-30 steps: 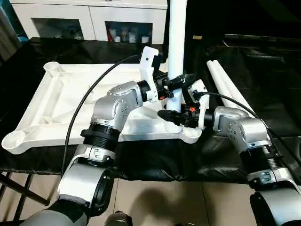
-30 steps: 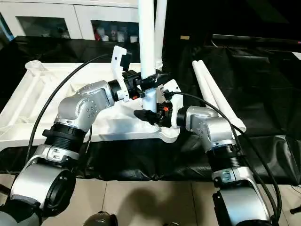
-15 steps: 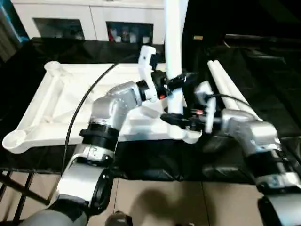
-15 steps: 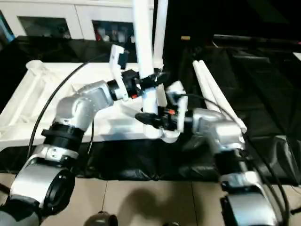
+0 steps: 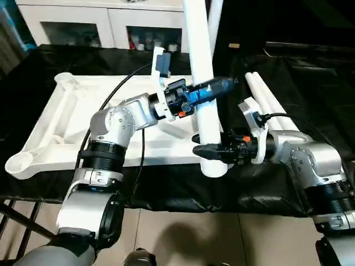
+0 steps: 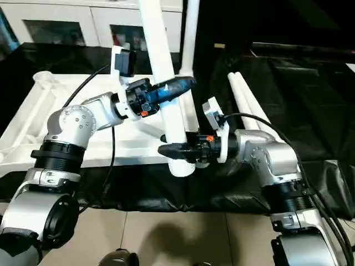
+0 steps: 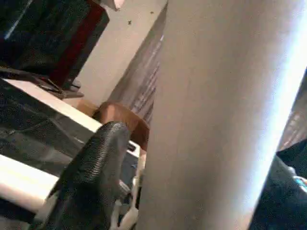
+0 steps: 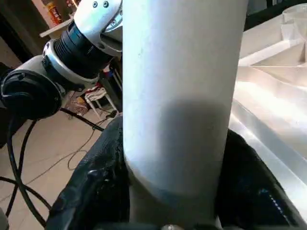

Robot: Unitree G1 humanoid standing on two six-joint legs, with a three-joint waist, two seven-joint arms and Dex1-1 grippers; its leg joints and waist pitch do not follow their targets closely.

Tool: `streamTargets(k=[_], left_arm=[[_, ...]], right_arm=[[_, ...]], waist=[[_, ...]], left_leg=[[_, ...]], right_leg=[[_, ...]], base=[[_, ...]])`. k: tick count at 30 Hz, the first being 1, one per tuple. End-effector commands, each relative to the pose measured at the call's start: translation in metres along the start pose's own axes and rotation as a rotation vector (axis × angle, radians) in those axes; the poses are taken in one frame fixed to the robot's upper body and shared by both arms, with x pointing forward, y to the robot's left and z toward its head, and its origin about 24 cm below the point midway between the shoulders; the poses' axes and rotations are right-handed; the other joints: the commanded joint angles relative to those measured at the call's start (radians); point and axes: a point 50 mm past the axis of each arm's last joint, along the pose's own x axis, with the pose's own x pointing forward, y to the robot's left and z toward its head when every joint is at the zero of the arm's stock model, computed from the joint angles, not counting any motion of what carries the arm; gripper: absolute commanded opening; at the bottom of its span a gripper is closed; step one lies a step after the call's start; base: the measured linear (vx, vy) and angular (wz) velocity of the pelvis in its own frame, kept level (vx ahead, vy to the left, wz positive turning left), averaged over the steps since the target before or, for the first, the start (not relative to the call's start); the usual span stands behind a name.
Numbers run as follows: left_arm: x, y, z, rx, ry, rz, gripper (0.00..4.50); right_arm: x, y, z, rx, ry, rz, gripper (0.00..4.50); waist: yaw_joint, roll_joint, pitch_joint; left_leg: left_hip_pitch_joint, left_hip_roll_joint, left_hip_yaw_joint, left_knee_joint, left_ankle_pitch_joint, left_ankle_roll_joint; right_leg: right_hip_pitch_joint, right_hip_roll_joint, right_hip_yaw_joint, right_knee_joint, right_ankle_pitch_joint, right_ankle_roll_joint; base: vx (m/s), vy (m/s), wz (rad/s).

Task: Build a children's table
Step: Insert table leg to table base

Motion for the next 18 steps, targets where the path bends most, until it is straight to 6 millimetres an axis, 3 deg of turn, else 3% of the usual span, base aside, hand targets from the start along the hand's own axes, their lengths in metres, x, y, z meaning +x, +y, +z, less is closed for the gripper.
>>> streamTargets(k=[1, 3, 6, 8, 11, 12, 17, 18], left_arm=[[0.003, 0.004, -0.001, 0.027, 0.031, 0.05, 3.0], [0.004, 0.005, -0.001, 0.038, 0.032, 0.073, 2.67], [0.005, 0.007, 0.002, 0.051, 0.006, 0.104, 2.54], [0.005, 0.009, 0.005, 0.075, -0.007, 0.141, 2.16], [0.004, 0.011, 0.006, 0.111, 0.003, 0.186, 2.03], [0.003, 0.013, 0.006, 0.122, 0.009, 0.212, 1.91], [0.003, 0.021, 0.006, 0.213, 0.051, 0.39, 1.85], [0.005, 0.021, 0.008, 0.244, 0.058, 0.426, 1.85]], right_arm=[[-0.002, 0.004, 0.005, -0.032, 0.001, 0.016, 1.95], [-0.002, 0.004, 0.005, -0.037, 0.003, 0.006, 1.95], [-0.002, 0.004, 0.005, -0.036, 0.003, 0.005, 1.95], [-0.001, 0.004, 0.005, -0.052, 0.012, -0.008, 1.95], [0.0, -0.001, 0.005, -0.087, 0.03, -0.069, 1.95], [0.001, -0.004, 0.006, -0.098, 0.029, -0.106, 2.51], [0.005, -0.022, 0.014, -0.126, -0.002, -0.316, 2.83], [0.008, -0.028, 0.016, -0.17, 0.013, -0.401, 2.99]], waist=[[0.002, -0.008, -0.092], [0.002, -0.009, -0.093], [0.002, -0.011, -0.093], [0.002, -0.011, -0.093], [0.0, -0.014, -0.092], [-0.001, -0.013, -0.093], [-0.013, -0.02, -0.093], [-0.012, -0.016, -0.093]], left_leg=[[0.026, 0.059, -0.031, -0.062, -0.137, 0.039], [0.025, 0.058, -0.031, -0.061, -0.128, 0.041], [0.024, 0.058, -0.03, -0.06, -0.122, 0.044], [0.024, 0.058, -0.031, -0.059, -0.121, 0.047], [0.024, 0.058, -0.032, -0.06, -0.119, 0.044], [0.024, 0.057, -0.031, -0.06, -0.121, 0.043], [0.027, 0.057, -0.033, -0.062, -0.119, 0.029], [0.027, 0.058, -0.033, -0.062, -0.11, 0.024]], right_leg=[[0.056, -0.07, 0.043, -0.064, -0.151, -0.252], [0.056, -0.07, 0.043, -0.062, -0.144, -0.249], [0.057, -0.07, 0.042, -0.062, -0.138, -0.256], [0.056, -0.07, 0.042, -0.061, -0.135, -0.256], [0.056, -0.071, 0.043, -0.063, -0.146, -0.247], [0.056, -0.072, 0.043, -0.063, -0.154, -0.244], [0.053, -0.07, 0.044, -0.064, -0.163, -0.228], [0.052, -0.071, 0.045, -0.062, -0.157, -0.223]], base=[[0.0, 0.0, 0.0], [0.0, 0.0, 0.0], [0.0, 0.0, 0.0], [0.0, 0.0, 0.0], [0.0, 0.0, 0.0], [0.0, 0.0, 0.0], [0.0, 0.0, 0.0], [0.0, 0.0, 0.0]])
